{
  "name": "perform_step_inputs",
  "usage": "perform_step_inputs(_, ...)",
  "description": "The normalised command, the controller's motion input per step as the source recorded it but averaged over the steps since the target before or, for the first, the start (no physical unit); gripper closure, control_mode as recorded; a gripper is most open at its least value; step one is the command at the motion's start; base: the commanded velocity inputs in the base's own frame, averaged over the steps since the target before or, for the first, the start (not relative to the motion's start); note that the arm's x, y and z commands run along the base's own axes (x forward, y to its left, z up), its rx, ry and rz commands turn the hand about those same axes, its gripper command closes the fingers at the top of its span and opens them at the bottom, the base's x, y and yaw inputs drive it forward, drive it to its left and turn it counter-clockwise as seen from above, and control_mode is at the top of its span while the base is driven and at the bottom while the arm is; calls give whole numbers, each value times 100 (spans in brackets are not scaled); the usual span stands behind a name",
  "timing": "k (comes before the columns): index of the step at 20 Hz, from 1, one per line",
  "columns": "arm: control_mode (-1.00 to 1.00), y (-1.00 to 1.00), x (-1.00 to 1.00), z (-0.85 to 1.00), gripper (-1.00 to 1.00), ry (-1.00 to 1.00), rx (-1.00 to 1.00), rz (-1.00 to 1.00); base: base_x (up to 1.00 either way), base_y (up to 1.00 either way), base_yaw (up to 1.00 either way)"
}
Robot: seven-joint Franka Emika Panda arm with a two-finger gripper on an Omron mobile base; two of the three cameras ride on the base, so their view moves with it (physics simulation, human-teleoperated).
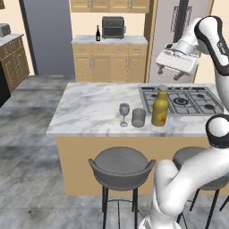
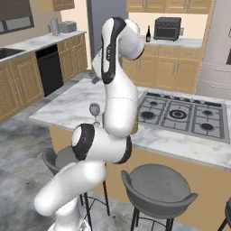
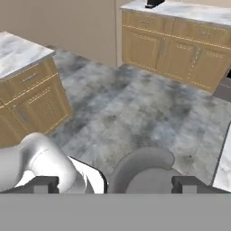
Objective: There is a wine glass and glass cup on the dining counter. Place the wine bottle next to the wine glass and the juice bottle next to the glass cup.
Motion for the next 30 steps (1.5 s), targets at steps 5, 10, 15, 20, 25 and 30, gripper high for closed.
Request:
perform_step_inputs(5,-100,53,-100,6,-100,0,-35,16,0,0,0)
perform_step_inputs(10,-100,12,-99,-27,-100,0,-25,11,0,0,0)
perform_step_inputs(15,-100,-3,-61,-47,-100,-14,-29,12,0,0,0)
perform_step_inputs(20,-100,-33,-16,2,-100,-17,-25,10,0,0,0)
perform_step_inputs(25,-100,-72,0,5,-100,0,-1,20,0,0,0)
perform_step_inputs(30,-100,-48,0,-1,-100,1,0,42,0,0,0)
